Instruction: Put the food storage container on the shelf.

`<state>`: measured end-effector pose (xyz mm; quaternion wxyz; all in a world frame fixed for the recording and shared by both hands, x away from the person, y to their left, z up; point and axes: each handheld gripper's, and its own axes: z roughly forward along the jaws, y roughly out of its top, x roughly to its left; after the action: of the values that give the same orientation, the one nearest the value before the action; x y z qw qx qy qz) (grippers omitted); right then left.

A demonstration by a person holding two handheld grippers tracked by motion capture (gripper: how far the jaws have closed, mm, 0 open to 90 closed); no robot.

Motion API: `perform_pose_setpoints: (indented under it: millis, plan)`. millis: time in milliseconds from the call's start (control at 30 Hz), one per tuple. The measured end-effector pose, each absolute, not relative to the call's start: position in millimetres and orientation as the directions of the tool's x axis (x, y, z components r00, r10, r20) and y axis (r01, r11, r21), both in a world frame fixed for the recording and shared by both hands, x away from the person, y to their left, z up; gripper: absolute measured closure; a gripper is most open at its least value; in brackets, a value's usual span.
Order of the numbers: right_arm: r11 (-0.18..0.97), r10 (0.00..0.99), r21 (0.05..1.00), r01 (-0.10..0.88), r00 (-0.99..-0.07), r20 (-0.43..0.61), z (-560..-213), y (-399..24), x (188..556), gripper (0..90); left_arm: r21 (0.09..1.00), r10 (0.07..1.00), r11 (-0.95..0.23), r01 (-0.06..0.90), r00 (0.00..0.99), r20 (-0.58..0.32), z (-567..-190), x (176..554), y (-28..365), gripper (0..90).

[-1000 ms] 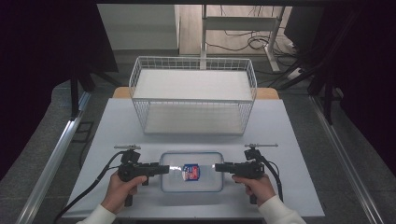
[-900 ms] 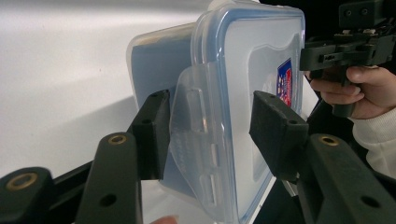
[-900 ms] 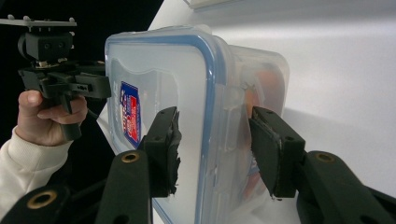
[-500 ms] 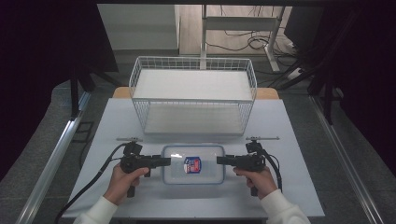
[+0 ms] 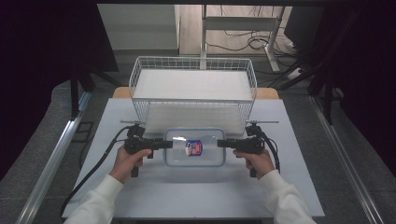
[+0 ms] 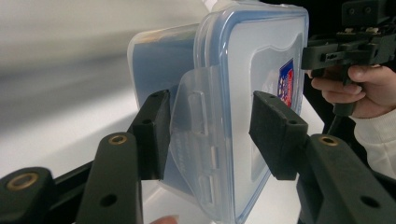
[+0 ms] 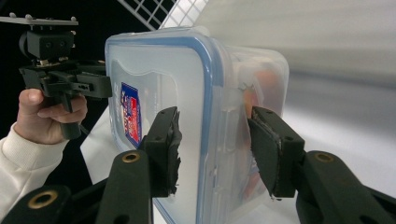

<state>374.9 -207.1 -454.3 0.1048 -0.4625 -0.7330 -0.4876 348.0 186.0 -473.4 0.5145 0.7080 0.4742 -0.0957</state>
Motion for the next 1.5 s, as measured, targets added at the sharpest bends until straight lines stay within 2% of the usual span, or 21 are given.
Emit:
perform_pose_setpoints:
  millis: [533,900,1333,1500]
  plan:
    - [0.078,0.585,0.615,0.785,-0.536,0.609,-469,-195,424,52.4,0.647,0.590,-0.019,0.762,0.531,-0.609,-487,394,195,49.3]
    - [0.069,0.632,0.631,0.773,-0.523,0.572,-479,-193,428,52.3,0.631,0.602,0.012,0.775,0.498,-0.624,-500,401,191,48.5]
    - [-0.057,0.652,0.614,0.787,-0.436,0.620,-492,-191,435,50.4,0.617,0.622,0.083,0.782,0.444,-0.646,-509,411,190,46.9]
    - [-0.067,0.661,0.614,0.787,-0.426,0.618,-496,-191,434,47.6,0.605,0.617,0.090,0.791,0.433,-0.658,-513,412,188,42.4]
